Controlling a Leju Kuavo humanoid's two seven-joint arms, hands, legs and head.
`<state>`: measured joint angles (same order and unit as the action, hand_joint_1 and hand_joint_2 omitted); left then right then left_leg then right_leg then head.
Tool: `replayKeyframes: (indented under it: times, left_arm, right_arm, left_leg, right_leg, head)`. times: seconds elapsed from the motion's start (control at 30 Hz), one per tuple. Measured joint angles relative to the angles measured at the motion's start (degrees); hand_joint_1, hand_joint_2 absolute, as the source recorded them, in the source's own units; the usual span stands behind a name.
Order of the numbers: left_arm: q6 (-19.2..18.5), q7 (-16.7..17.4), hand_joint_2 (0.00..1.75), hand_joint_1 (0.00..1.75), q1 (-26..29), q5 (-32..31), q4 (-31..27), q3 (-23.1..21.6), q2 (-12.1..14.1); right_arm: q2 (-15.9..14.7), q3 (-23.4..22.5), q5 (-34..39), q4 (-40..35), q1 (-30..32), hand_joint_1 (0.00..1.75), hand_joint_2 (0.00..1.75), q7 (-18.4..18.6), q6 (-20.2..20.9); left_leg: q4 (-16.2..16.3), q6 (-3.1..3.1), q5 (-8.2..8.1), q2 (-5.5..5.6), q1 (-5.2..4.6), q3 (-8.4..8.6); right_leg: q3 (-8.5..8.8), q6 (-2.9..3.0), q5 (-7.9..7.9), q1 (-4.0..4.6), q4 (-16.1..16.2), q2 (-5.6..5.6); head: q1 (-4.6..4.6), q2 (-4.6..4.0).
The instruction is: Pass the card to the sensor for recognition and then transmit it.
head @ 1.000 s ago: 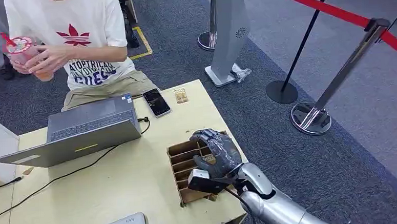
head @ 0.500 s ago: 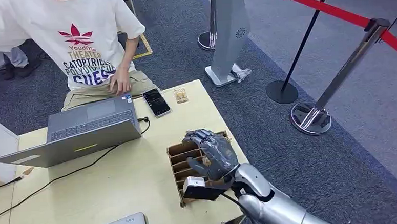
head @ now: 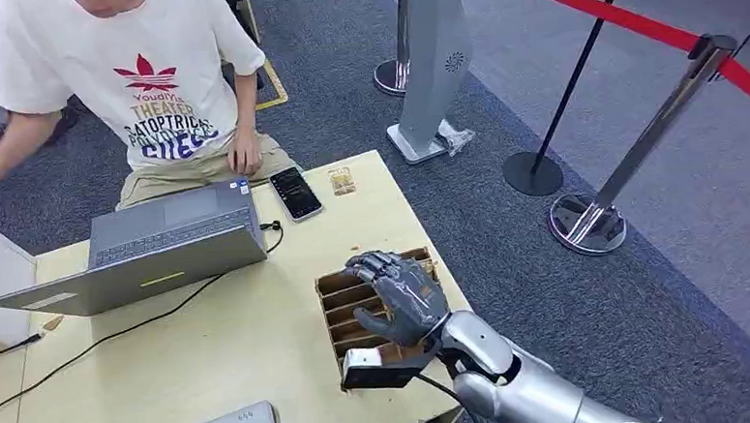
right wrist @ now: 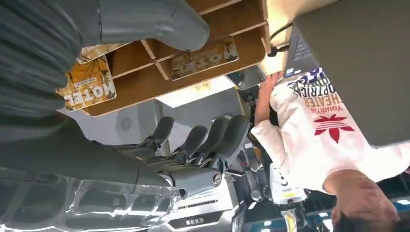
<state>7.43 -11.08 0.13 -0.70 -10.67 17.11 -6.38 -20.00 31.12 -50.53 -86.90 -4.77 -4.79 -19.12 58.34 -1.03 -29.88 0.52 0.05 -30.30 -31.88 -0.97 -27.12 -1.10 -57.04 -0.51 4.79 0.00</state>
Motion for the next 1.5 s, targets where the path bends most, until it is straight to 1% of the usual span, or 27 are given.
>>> replayKeyframes:
  times: [0.17, 0.33, 0.37, 0.57, 0.67, 0.83, 0.93, 1.0, 1.07, 1.23, 1.27, 1.4, 1.5]
  left_arm:
    - [0.02, 0.00, 0.00, 0.00, 0.00, -0.31, 0.00, 0.00, -0.13]
    - [0.02, 0.00, 0.00, 0.00, -0.01, -0.39, 0.00, -0.02, -0.13]
    - [0.02, 0.00, 0.00, 0.00, -0.01, -0.46, 0.00, -0.02, -0.13]
    - [0.00, 0.02, 0.00, 0.00, -0.03, -0.50, 0.00, -0.04, -0.13]
    - [0.00, 0.15, 0.00, 0.00, -0.03, -0.37, 0.00, -0.02, -0.13]
    - [0.00, 0.15, 0.00, 0.00, -0.02, -0.13, 0.00, -0.02, -0.13]
    - [0.00, 0.15, 0.00, 0.00, -0.01, -0.04, 0.00, -0.02, -0.13]
    - [0.00, 0.15, 0.00, 0.00, -0.01, 0.00, 0.00, -0.02, -0.13]
    - [0.00, 0.15, 0.00, 0.00, -0.02, 0.02, 0.00, -0.02, -0.13]
    - [0.00, 0.15, 0.00, 0.00, 0.01, 0.11, 0.00, -0.02, -0.13]
    - [0.00, 0.15, 0.00, 0.00, 0.01, 0.11, 0.00, -0.02, -0.13]
    - [-0.07, 0.15, 0.00, 0.00, 0.05, 0.28, 0.00, -0.02, -0.11]
    - [-0.09, 0.15, 0.00, 0.00, 0.08, 0.55, 0.00, -0.02, -0.09]
  right_arm:
    - [-0.77, 0.07, 0.00, -0.02, 0.05, 0.75, 1.75, 0.48, -0.02]
    - [-1.46, -0.13, 0.02, 0.02, -0.07, 0.73, 1.75, 0.59, -0.02]
    - [-1.55, -0.15, 0.02, 0.09, -0.13, 0.77, 1.75, 0.59, -0.02]
    - [-1.57, -0.61, 0.04, 0.46, -0.36, 0.77, 1.75, 0.61, -0.02]
    - [-1.57, -0.66, 0.09, 0.85, -0.93, 0.75, 1.75, 0.50, 0.04]
    - [-1.57, -0.66, 0.11, 1.75, -2.19, 0.77, 1.75, 0.11, 0.48]
    - [-1.55, -0.63, 0.13, 2.34, -2.82, 0.72, 1.75, 0.00, 0.52]
    - [-1.51, -0.63, 0.13, 2.77, -3.11, 0.75, 1.75, 0.00, 0.59]
    - [-1.42, -0.63, 0.15, 3.17, -3.31, 0.72, 1.75, 0.00, 0.68]
    - [-1.31, -0.61, 0.42, 4.04, -3.67, 0.75, 1.75, 0.00, 1.31]
    - [-1.25, -0.61, 0.42, 4.22, -3.72, 0.73, 1.75, 0.00, 1.33]
    - [-0.96, -0.59, 0.48, 4.77, -3.88, 0.84, 1.75, -0.02, 1.64]
    - [-0.85, -0.55, 0.79, 5.33, -4.03, 0.86, 1.75, -0.22, 1.94]
  left_leg:
    - [0.00, 0.00, 0.00, 0.00, 0.00, 0.00]
    - [0.00, 0.00, 0.00, 0.00, 0.00, 0.00]
    - [0.00, 0.00, 0.00, 0.00, 0.00, 0.00]
    - [0.00, 0.00, 0.00, 0.00, 0.00, -0.01]
    - [0.00, 0.00, 0.00, 0.00, 0.00, -0.01]
    - [0.00, 0.00, 0.00, 0.00, 0.00, -0.01]
    - [0.00, 0.00, 0.00, 0.00, 0.00, -0.01]
    - [0.00, 0.00, 0.00, 0.00, 0.00, -0.01]
    - [0.00, 0.00, 0.00, 0.00, 0.00, -0.01]
    - [0.00, 0.00, 0.00, 0.00, 0.00, -0.02]
    - [0.00, 0.00, 0.00, 0.00, 0.00, -0.02]
    - [0.00, 0.00, 0.00, 0.00, 0.00, -0.02]
    - [0.00, 0.00, 0.00, 0.01, 0.00, -0.02]
  right_leg:
    - [0.00, 0.00, 0.00, 0.00, 0.00, 0.00]
    - [0.01, 0.00, 0.00, 0.00, 0.00, 0.00]
    - [0.01, 0.00, 0.00, 0.00, 0.00, 0.00]
    - [0.00, 0.00, 0.00, 0.00, 0.00, 0.00]
    - [0.00, 0.00, 0.00, 0.00, 0.00, 0.00]
    - [0.01, 0.00, 0.00, 0.00, 0.00, 0.00]
    - [0.01, 0.00, 0.00, 0.00, 0.00, 0.00]
    - [0.01, 0.00, 0.00, 0.00, 0.00, 0.00]
    - [0.01, 0.00, 0.00, 0.00, 0.00, 0.00]
    - [0.01, 0.00, 0.00, 0.00, 0.00, 0.00]
    - [0.01, 0.00, 0.00, 0.00, 0.00, 0.00]
    - [0.01, 0.00, 0.00, 0.00, 0.00, 0.00]
    - [0.01, 0.00, 0.00, 0.00, 0.00, 0.01]
  head:
    - [0.00, 0.00]
    - [0.00, 0.00]
    - [0.00, 0.00]
    - [0.00, 0.00]
    - [0.00, 0.00]
    - [0.00, 0.00]
    - [0.00, 0.00]
    - [0.00, 0.00]
    - [0.00, 0.00]
    - [0.00, 0.00]
    - [0.00, 0.00]
    - [0.00, 0.00]
    - [0.00, 0.00]
